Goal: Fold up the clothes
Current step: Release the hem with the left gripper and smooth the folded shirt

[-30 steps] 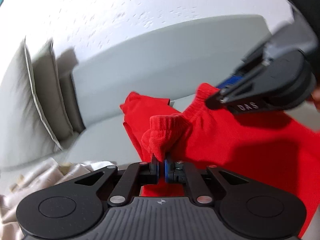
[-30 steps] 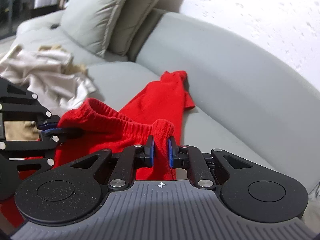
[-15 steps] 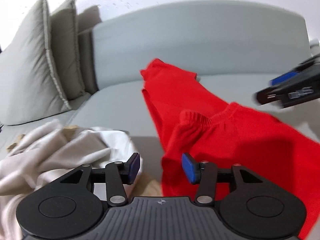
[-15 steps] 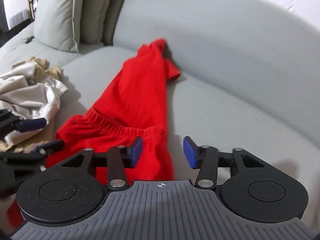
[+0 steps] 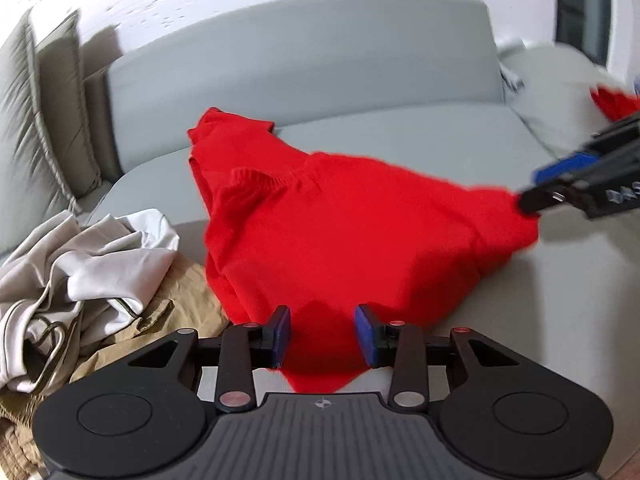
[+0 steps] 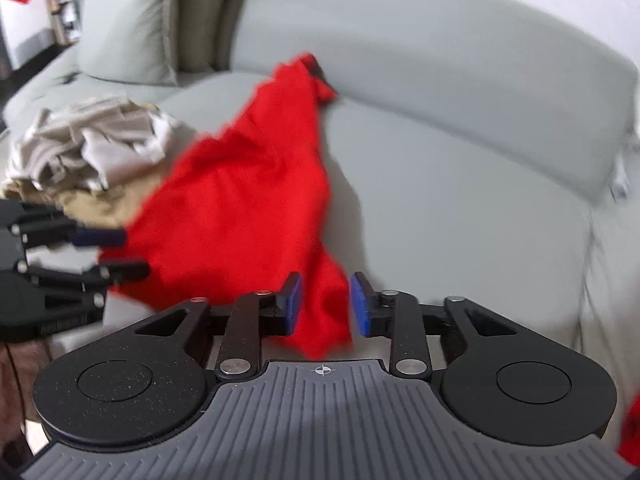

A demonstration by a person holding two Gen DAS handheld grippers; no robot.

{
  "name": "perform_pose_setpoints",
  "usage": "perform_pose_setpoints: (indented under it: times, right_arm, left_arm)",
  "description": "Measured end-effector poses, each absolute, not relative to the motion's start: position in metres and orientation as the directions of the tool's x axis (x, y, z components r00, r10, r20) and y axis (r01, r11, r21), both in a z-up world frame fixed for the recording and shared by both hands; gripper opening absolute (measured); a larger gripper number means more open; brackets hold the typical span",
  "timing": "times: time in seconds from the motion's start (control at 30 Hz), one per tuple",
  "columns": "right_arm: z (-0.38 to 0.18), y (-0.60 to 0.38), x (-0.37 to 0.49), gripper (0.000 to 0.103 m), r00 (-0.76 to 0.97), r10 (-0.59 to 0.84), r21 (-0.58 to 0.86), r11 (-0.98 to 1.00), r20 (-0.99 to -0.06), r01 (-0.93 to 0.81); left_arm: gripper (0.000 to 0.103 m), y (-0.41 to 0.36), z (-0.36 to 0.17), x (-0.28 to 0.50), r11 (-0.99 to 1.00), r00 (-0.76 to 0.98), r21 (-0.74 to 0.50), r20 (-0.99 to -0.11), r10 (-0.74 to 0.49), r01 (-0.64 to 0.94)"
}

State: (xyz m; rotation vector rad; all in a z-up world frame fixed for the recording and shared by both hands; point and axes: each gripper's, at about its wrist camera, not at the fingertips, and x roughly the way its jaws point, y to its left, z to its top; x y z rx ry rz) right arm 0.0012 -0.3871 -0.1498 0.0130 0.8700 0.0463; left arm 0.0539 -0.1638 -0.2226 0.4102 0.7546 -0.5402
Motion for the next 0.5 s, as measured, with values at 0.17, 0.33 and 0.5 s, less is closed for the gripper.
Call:
perform_pose_setpoints:
  times: [0.17, 0.33, 0.5]
  right_arm:
    - [-0.169, -0.390, -0.012, 0.038, 0.626, 0.090, 0.084, 0.996, -0.775, -0.038]
    - [-0.171, -0.376, -0.002, 0.003, 0.665, 0.052, 0.014, 0.998, -0.745, -0.062]
    - [-0.155, -0.429, 0.003, 0.000, 0.645, -0.191, -0.102, 0.980, -0.740, 0.174]
  left_arm:
    - [0.038, -0.159, -0.228, 0.060, 0.812, 0.587, 0.115, -0.748, -0.308, 0.573]
    - [0.033, -0.152, -0.231, 0.062, 0.813, 0.574, 0.089, -0.752, -0.324, 0.576]
    - [0.031, -0.144, -0.231, 0.071, 0.825, 0.540, 0.029, -0.769, -0.342, 0.565]
